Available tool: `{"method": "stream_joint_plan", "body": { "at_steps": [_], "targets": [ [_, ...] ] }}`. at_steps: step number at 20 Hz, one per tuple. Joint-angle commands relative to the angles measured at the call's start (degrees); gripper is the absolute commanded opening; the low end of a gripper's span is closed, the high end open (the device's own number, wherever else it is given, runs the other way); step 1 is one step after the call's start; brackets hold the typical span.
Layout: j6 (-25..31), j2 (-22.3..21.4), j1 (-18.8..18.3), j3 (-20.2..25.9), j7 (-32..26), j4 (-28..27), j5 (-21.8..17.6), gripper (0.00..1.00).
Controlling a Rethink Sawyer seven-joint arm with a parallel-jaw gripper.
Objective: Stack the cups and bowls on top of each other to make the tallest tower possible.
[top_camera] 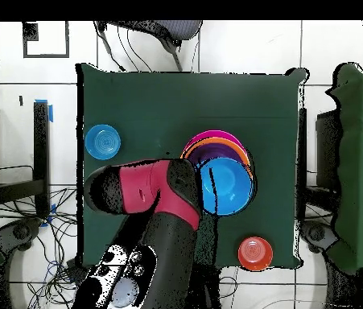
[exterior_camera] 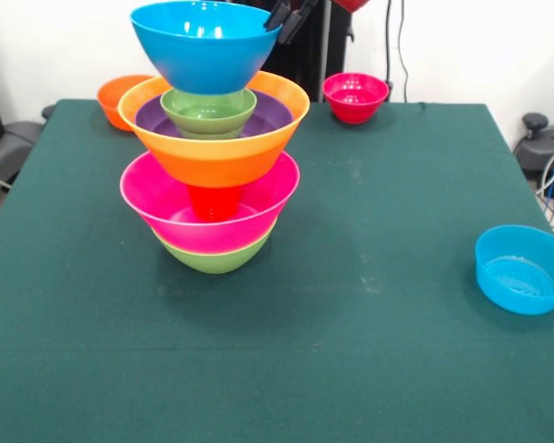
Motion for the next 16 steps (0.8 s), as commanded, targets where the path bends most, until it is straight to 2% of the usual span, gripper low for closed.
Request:
{"method": "stream_joint_plan", "body": {
  "at_steps": [1,4,5,16],
  "targets": [
    [0.96,1.82,-1.0,6.61,-7.21,-0.43,-4.72,0.0],
    [0.95,2.04,-0.95,6.46,-6.88,-0.72,-4.78,0.0],
    [1.24,2.1,-1.05,6.55,-7.08,-0.76,-4.72,1.0],
    [1.25,1.83,-0.4,6.45,-6.58,-1.06,-6.63,1.0]
  ]
}}
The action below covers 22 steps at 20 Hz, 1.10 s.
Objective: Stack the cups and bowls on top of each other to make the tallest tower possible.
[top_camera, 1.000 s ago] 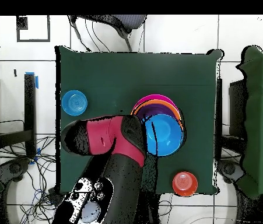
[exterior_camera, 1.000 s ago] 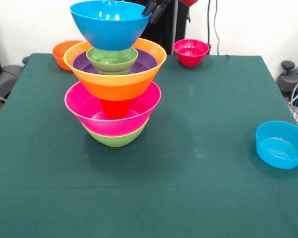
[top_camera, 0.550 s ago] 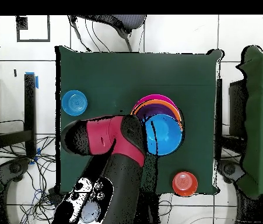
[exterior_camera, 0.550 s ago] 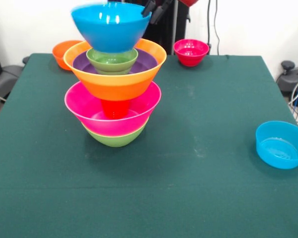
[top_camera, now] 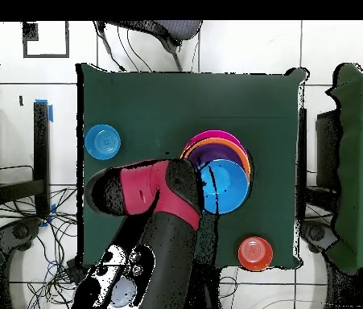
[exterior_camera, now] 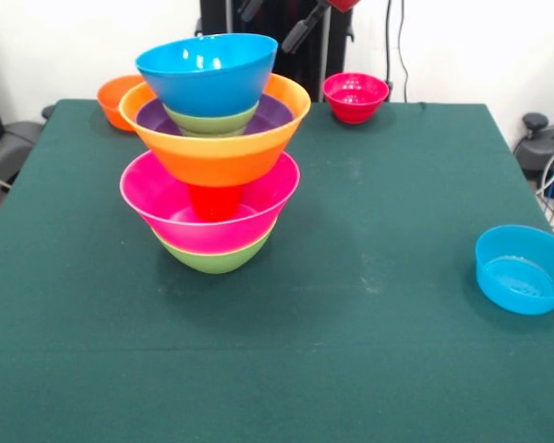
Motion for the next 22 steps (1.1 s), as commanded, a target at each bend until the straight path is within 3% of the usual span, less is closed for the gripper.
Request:
{"method": "stream_joint_plan", "body": {
  "at_steps": [1,10,22],
  "targets": [
    [1.24,1.86,-0.42,6.54,-6.66,-1.01,-4.17,1.0],
    [1.88,2.06,-0.27,6.31,-6.75,-1.38,-4.45,1.0],
    [7.75,1.5,0.98,6.63,-6.86,-4.07,-2.54,1.0]
  ]
}}
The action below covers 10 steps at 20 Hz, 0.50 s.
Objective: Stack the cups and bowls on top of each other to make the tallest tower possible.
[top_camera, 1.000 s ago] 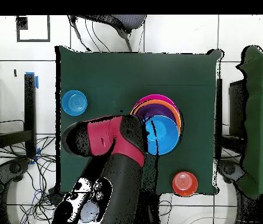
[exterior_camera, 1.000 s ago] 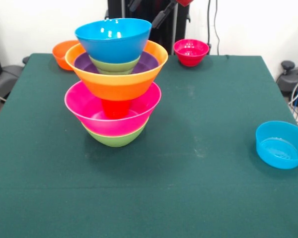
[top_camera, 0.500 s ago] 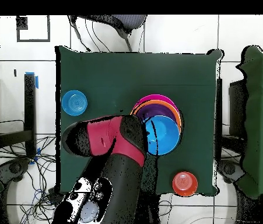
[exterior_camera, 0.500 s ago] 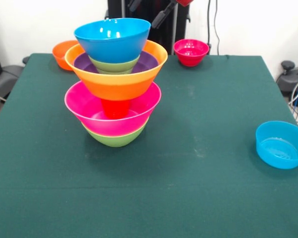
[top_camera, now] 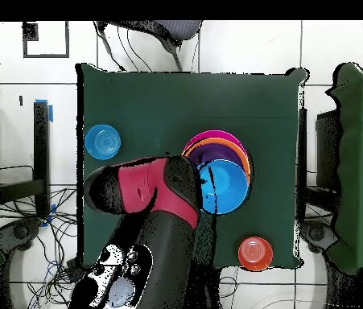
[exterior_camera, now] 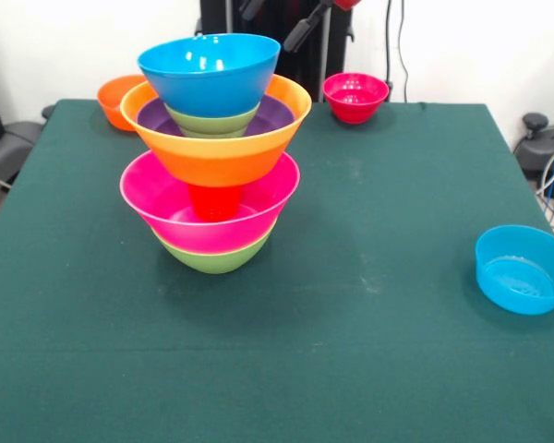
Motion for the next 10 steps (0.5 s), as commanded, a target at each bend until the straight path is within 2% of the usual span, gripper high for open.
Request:
{"method": "stream_joint_plan", "body": {
  "at_steps": [1,10],
  "targets": [
    [7.48,1.51,0.86,6.78,-6.75,-3.34,-2.29,1.0],
    [11.23,2.38,2.06,7.54,-4.89,-6.23,-0.86,1.0]
  ]
}}
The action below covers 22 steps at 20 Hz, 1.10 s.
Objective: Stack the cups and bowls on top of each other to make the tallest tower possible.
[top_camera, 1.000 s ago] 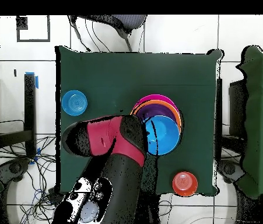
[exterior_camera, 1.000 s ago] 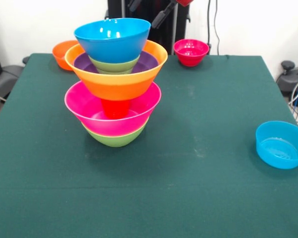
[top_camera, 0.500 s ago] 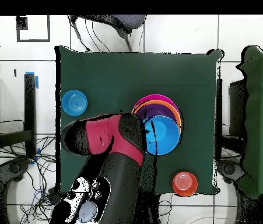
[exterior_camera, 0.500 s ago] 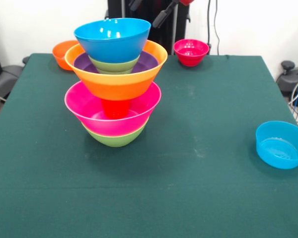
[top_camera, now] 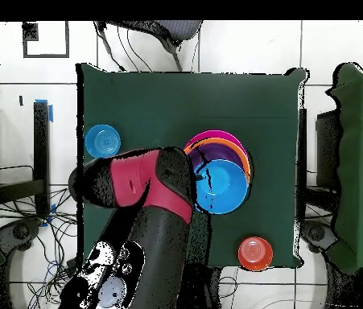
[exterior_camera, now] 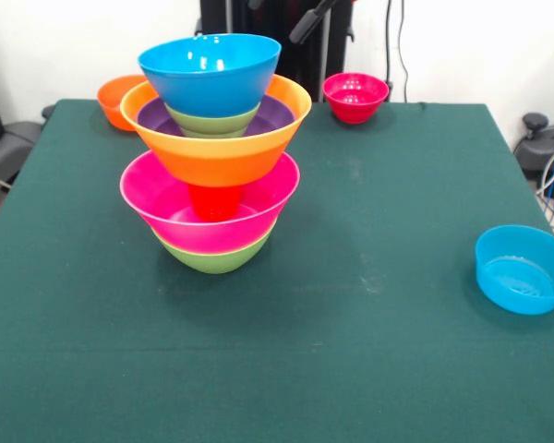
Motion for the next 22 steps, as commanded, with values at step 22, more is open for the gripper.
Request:
{"method": "stream_joint_plan", "body": {
  "at_steps": [22],
  "targets": [
    [12.82,6.46,2.69,10.15,-1.3,-10.98,2.05,1.0]
  ]
}}
